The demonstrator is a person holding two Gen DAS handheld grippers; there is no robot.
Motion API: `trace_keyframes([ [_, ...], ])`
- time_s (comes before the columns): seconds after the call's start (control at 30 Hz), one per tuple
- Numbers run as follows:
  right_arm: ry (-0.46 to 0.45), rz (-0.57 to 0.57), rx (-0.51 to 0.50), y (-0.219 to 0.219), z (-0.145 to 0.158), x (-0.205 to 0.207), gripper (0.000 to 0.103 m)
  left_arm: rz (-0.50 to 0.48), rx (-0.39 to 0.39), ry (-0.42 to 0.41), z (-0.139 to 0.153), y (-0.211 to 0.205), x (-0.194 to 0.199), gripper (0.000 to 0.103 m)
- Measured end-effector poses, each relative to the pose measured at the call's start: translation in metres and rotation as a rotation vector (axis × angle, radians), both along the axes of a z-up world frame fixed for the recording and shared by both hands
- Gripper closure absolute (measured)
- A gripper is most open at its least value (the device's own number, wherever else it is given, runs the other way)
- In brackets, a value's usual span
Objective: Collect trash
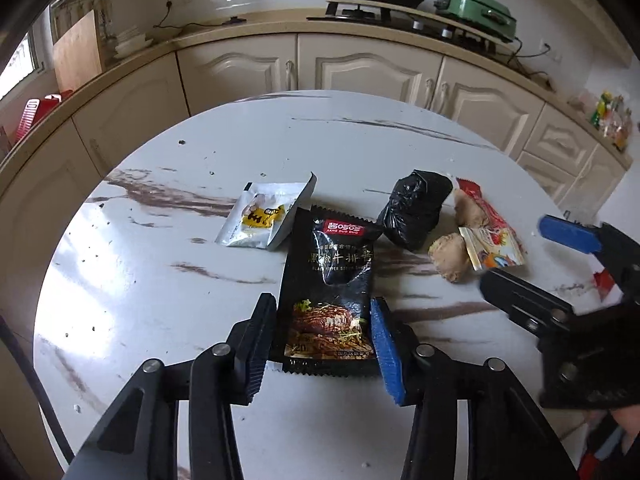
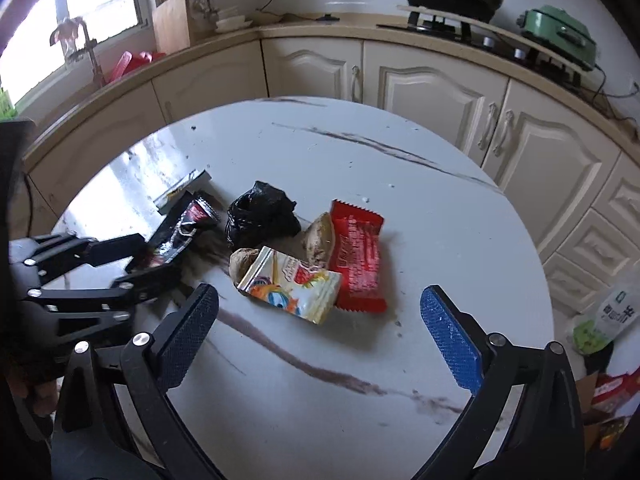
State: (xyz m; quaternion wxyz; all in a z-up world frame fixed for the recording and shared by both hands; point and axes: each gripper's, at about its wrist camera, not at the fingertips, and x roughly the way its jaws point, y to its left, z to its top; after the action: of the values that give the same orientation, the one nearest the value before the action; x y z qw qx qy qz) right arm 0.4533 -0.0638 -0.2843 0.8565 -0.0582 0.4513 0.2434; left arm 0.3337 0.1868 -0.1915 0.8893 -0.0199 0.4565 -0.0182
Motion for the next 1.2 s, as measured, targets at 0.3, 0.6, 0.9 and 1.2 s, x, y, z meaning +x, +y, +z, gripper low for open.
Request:
trace_keyframes([
  [0.3,-0.005,0.035,-0.043,0.019,-0.005,0.0,0.035,-0.002,0.003,-0.012,0.01,0.001,-0.01,0.073],
  [0.6,0.003,0.07,-0.025,0.008,0.0,-0.021,0.049,-0.02,-0.024,-0.011,0.02,-0.007,-0.044,0.08],
  [0.9,0.015,0.075,0.072,-0.026,0.019,-0.067,0.049,-0.046,-0.062,-0.033,0.034,-0.019,-0.077,0.096],
  [1.2,0.018,0.07,0.12,-0.044,0.021,-0.086,0.049,0.032,0.048,-0.065,0.025,-0.015,-0.059,0.03],
])
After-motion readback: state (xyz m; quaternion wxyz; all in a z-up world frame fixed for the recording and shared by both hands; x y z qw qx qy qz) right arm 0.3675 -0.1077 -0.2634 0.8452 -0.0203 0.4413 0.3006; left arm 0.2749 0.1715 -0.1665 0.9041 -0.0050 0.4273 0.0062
